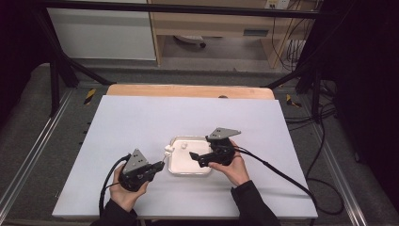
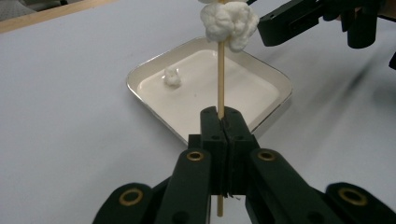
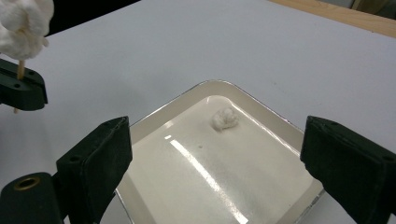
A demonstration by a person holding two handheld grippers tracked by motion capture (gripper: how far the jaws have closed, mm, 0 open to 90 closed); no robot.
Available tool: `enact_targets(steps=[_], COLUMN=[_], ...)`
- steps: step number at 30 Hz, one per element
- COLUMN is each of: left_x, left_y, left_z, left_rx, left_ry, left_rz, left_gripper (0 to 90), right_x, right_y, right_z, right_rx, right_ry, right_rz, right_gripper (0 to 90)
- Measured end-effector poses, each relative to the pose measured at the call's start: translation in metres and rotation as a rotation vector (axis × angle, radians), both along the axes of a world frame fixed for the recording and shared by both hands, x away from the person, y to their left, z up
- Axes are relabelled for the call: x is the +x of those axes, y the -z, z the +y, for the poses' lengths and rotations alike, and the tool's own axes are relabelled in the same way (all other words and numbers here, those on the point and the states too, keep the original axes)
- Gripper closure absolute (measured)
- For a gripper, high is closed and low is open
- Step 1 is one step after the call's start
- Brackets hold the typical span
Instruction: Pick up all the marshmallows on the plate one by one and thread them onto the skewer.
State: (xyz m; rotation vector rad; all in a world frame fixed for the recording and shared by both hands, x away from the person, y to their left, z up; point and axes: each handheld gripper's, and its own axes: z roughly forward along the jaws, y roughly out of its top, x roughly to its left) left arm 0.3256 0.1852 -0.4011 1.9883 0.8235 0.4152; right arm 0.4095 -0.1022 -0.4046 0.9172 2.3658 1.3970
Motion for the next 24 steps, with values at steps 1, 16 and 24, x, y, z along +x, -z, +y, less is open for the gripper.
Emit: enact_targets(steps=[1,16,24], left_x=[0.001,0.004,0.005], left_y=[0.000,0.001,0.002], left_z=[0.001,0.010,0.010], left_rx=[-0.002,-0.023,-0.023], left_ry=[-0.004,-0.020,-0.018], left_rz=[0.003,0.016,0.021], left_gripper=[88.6,88.7,88.6], right_x=[0.002,0.032,0.046], right_y=[0.002,0.007,0.023], right_z=[0.002,0.033,0.052], right_rx=[-0.008,-0.098,-0.155], right_ry=[0.006,0.014,-0.020], right_rz=[-0.001,0.004,0.041], right_gripper=[8.6,11.8,23.9])
